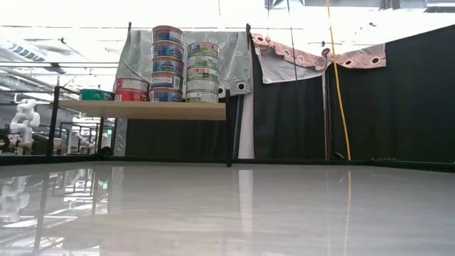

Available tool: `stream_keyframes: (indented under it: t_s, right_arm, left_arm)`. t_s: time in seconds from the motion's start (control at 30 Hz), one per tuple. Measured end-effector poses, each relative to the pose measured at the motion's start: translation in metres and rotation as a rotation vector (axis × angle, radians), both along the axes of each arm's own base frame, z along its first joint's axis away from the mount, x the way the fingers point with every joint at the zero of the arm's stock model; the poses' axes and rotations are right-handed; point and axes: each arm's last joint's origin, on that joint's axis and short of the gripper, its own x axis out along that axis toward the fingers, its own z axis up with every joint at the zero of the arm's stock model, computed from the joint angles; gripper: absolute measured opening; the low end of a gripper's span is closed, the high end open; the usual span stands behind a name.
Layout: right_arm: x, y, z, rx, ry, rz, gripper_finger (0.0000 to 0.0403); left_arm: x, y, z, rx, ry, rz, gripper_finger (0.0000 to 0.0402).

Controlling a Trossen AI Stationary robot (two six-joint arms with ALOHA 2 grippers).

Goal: Stack canned seafood by type on shelf
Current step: Return to Home Position

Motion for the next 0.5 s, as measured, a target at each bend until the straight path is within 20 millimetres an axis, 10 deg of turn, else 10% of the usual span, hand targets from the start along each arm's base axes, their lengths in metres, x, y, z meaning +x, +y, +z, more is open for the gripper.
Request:
stream_keyframes:
  t_s: [0.2, 0.5]
  right_arm:
    - [0.001, 0.016, -0.017, 0.028, 0.013, 0.115, 0.0001]
    - [0.007, 0.028, -0.110, 0.063, -0.123, 0.099, 0.0000]
  left_arm:
    - [0.003, -0.003, -0.032, 0.025, 0.029, -0.013, 0.0001]
    - [0.002, -0.004, -0.110, -0.005, 0.038, -0.015, 0.0001]
